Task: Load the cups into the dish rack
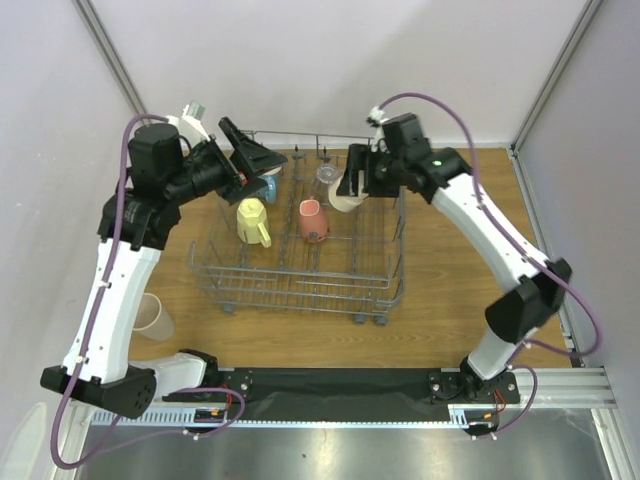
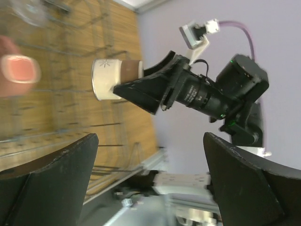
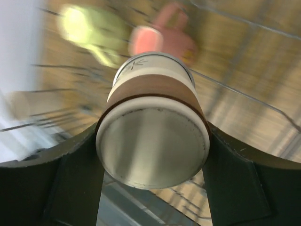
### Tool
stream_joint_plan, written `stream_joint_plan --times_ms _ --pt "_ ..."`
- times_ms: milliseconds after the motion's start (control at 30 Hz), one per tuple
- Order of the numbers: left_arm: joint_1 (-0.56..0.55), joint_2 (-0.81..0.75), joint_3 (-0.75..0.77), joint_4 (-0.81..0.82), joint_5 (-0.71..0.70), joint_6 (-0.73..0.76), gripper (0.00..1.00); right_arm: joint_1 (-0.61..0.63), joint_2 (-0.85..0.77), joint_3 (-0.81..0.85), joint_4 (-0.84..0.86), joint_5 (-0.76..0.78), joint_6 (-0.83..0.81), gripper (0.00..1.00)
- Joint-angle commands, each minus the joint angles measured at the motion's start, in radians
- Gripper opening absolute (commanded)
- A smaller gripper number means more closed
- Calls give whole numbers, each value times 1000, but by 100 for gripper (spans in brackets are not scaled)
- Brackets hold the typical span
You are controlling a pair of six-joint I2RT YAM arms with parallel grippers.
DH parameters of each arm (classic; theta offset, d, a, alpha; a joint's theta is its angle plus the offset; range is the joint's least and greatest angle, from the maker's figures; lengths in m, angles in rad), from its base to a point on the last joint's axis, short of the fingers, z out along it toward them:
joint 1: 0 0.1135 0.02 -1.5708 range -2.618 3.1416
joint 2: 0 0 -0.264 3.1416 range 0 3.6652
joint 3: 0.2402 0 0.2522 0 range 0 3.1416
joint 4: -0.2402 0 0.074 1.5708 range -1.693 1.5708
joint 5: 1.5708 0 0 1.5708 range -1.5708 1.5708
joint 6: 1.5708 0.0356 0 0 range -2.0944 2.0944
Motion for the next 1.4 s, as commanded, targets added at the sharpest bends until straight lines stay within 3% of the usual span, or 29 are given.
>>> stream_joint_plan --times_ms 0,100,467,900,1267,1367 --pt "5 -19 92 -240 -146 217 100 76 72 95 -111 287 -131 0" --pt "14 -37 103 -302 -214 275 100 113 139 112 -153 369 -156 0" --pt "63 -50 79 -353 -130 312 100 170 236 83 -164 532 -185 0" --pt "132 -10 117 -430 -171 303 100 167 261 37 -127 493 -193 0" --pt "143 -46 94 -359 -134 282 100 128 307 14 -99 472 -217 0" --pt "146 -76 80 -348 -249 233 100 115 318 8 -93 452 -220 2"
